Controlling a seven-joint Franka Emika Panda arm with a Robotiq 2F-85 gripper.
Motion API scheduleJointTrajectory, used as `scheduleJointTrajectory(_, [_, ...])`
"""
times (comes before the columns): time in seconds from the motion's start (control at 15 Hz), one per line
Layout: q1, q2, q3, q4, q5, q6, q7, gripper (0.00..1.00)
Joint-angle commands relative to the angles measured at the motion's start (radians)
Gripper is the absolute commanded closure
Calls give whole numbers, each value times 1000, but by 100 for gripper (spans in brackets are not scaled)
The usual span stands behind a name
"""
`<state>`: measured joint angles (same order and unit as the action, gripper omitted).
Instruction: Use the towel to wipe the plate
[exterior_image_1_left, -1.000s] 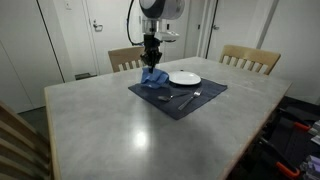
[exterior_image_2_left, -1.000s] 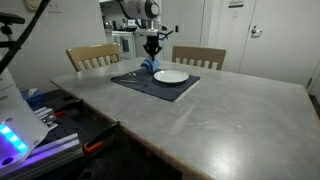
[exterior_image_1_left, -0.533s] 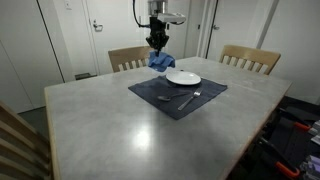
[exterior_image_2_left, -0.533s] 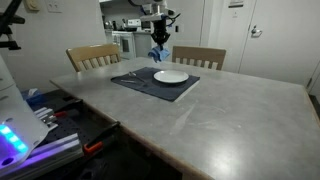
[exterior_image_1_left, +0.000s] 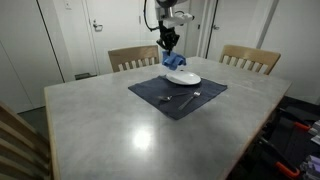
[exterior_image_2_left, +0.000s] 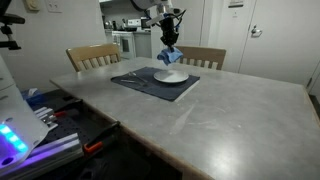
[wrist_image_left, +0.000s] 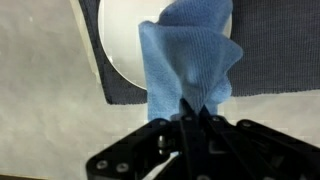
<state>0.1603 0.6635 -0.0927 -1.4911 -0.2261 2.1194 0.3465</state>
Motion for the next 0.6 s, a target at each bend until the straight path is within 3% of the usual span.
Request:
scheduleJointTrajectory(0.0, [48, 5, -41, -44, -67, -16, 111, 98])
scheduleJointTrajectory(0.2, [68, 20, -49, -70, -95, -28, 188, 98])
scheduleJointTrajectory(0.53, [55, 47, -12, -86, -34, -21, 187, 98])
